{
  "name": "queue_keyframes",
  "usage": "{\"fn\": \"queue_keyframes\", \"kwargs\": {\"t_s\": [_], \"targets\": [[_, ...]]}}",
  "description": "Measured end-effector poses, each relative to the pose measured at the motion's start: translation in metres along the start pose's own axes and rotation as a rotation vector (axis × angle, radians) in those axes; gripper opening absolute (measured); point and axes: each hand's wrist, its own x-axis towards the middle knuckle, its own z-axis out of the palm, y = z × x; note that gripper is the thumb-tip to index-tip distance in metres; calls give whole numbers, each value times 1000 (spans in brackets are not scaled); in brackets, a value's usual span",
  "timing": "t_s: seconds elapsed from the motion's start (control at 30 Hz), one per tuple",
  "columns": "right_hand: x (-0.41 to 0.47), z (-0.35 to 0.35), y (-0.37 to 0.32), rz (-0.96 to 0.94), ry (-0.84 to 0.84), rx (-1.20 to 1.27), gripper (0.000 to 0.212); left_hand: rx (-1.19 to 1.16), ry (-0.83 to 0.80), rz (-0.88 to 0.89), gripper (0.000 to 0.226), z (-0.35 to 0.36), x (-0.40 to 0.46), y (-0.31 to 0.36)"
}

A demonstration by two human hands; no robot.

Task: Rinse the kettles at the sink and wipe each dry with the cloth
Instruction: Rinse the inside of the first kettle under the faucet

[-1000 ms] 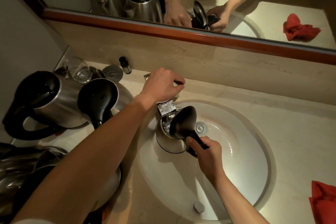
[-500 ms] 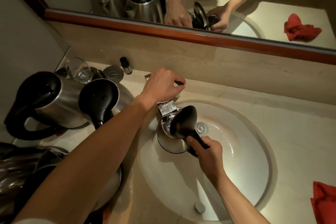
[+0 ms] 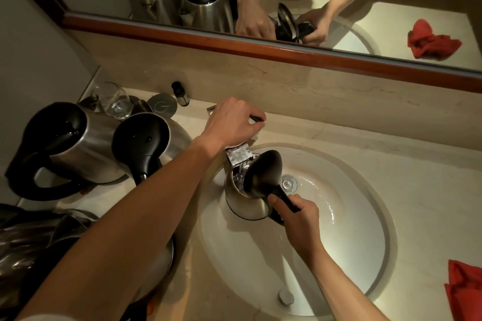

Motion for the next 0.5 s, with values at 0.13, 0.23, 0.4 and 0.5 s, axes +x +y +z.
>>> {"fn": "queue_keyframes", "kwargs": {"t_s": [0.13,0.23,0.4,0.5], "targets": [[-1,-1,-2,5,6,8,65,-4,2,4,20,1,0,0],[-2,-2,-5,5,14,9,61,-8,9,7,20,1,0,0],[-1,-1,-6,0,12,23,54,0,25,-1,19,1,0,1],[0,0,-7,2,16,37,50,0,18,4,19,0,0,1]]}}
